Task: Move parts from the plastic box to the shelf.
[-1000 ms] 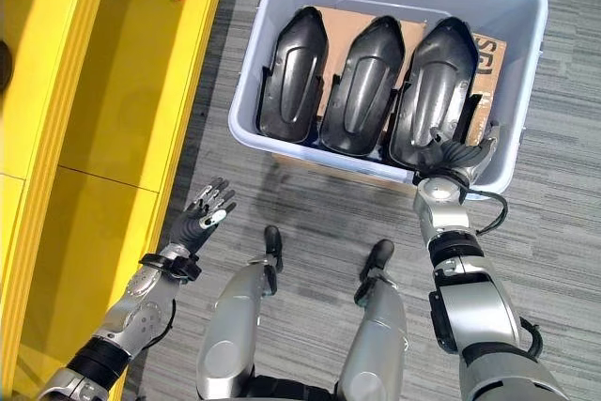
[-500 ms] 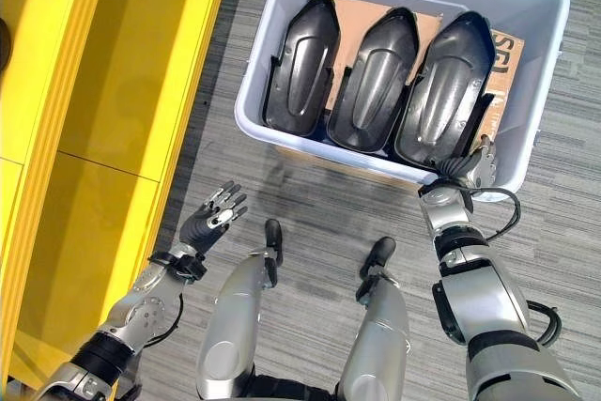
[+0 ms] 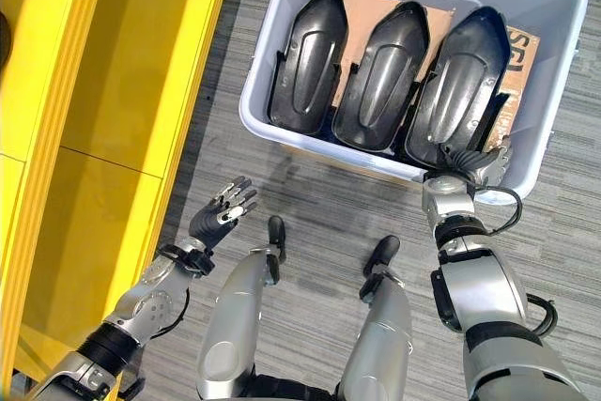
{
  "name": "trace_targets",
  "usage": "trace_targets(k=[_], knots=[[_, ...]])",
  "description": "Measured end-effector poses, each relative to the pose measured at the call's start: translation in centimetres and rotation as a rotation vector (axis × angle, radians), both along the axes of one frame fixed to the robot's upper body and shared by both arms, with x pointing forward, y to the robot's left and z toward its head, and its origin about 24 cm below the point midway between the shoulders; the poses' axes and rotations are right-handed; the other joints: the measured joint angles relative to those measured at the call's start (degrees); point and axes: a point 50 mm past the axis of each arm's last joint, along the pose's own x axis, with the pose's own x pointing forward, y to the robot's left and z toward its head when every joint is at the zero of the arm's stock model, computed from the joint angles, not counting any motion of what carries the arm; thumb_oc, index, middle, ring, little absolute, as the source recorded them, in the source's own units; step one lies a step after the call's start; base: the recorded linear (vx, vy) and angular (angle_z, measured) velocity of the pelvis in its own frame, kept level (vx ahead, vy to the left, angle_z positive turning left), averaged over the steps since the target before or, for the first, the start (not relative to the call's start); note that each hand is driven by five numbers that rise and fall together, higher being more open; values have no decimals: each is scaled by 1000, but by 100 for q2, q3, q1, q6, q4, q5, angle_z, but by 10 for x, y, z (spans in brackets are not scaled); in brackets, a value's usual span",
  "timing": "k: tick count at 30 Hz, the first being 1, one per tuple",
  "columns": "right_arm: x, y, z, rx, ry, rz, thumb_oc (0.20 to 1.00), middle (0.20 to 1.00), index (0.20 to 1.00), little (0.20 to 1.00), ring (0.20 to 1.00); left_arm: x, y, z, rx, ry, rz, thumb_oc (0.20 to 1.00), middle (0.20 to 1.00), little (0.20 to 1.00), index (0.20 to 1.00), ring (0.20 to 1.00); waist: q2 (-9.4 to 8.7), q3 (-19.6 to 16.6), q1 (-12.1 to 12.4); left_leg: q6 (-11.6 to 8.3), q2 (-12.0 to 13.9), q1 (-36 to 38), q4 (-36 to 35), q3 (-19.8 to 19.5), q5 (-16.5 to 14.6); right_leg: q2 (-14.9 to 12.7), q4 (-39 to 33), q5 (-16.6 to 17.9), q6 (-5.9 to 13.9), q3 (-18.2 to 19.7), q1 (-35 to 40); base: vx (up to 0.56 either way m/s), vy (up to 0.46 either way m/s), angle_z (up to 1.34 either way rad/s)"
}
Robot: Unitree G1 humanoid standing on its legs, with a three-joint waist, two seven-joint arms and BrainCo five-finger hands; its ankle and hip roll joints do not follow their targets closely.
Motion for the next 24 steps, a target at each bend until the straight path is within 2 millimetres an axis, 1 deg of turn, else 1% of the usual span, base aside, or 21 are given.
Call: trace_targets(k=[2, 5, 8, 11, 15, 17, 19, 21, 22, 23, 24], knots=[[0, -1, 1, 7, -8, -2, 1000, 1000, 1000, 1000, 1000, 1, 0, 1, 2, -3, -1, 1000, 1000, 1000, 1000, 1000, 10, -6, -1, 8, 4, -46, 55, -4, -26, -6, 24, -1, 1, 11, -32, 17, 23, -1], [2, -6, 14, 14, -41, -7, 1000, 1000, 1000, 1000, 1000, 1, 1, 2, 29, -6, -8, 1000, 1000, 1000, 1000, 1000, 25, -11, -1, 35, -8, -202, 151, 37, -63, -42, 127, -3, 4, 62, -224, 18, 26, -2], [2, -10, 19, 2, -38, -9, 1000, 1000, 1000, 1000, 1000, 1, 2, 2, 38, 1, -13, 1000, 1000, 1000, 1000, 1000, 26, -12, 16, 25, -19, -299, 239, 57, -66, -89, 263, -39, 8, 103, -348, 0, 0, 0], [3, -10, 21, -4, -26, -8, 1000, 1000, 1000, 1000, 1000, 1, 2, 1, 42, 8, -2, 1000, 1000, 1000, 1000, 1000, 27, -12, 15, 28, -21, -344, 292, 56, -86, -109, 329, -72, 5, 130, -401, 9, 10, 0], [7, -7, 29, -11, -35, -3, 1000, 1000, 1000, 1000, 1000, 1, 4, 1, 47, 10, 4, 1000, 1000, 1000, 1000, 1000, 29, -14, 7, 51, -18, -493, 376, 54, -135, -119, 411, -91, 9, 163, -571, 16, 20, -1], [10, -5, 37, -6, -39, 11, 1000, 1000, 1000, 1000, 1000, 1, 5, 2, 53, 8, 3, 1000, 1000, 1000, 1000, 1000, 30, -14, -51, 81, -20, -607, 445, 33, -156, -142, 450, -110, 33, 166, -659, 70, 22, 3], [11, -4, 41, -8, -32, 13, 1000, 1000, 1000, 1000, 1000, 1, 5, 3, 53, 2, 1, 1000, 1000, 1000, 1000, 1000, 34, -16, -54, 78, -28, -661, 451, 35, -158, -177, 460, -108, 42, 165, -720, 67, 8, 2], [9, -11, 41, -16, 0, 4, 1000, 1000, 1000, 1000, 1000, -1, 5, 1, 53, 10, 1, 1000, 1000, 1000, 1000, 1000, 51, -27, -55, 39, -36, -664, 472, 15, -196, -198, 513, -127, 65, 175, -725, 59, -3, 5], [9, -12, 42, -34, 18, 10, 1000, 1000, 1000, 1000, 1000, -2, 5, 1, 53, 12, 1, 1000, 1000, 1000, 1000, 1000, 55, -30, -51, 43, -56, -665, 479, 13, -194, -199, 518, -128, 67, 183, -725, 0, 0, 0], [9, -12, 45, -94, 65, 25, 1000, 1000, 1000, 1000, 1000, -2, 6, 0, 54, 15, 2, 1000, 1000, 1000, 1000, 1000, 55, -30, -55, 49, -73, -686, 483, 13, -193, -204, 535, -133, 72, 182, -749, 0, 0, 0], [10, -13, 46, -104, 73, 26, 1000, 1000, 1000, 1000, 1000, -2, 6, 0, 53, 16, 2, 1000, 1000, 1000, 1000, 1000, 56, -30, -57, 48, -73, -699, 491, 9, -194, -206, 541, -134, 72, 182, -758, 0, 0, 0]])
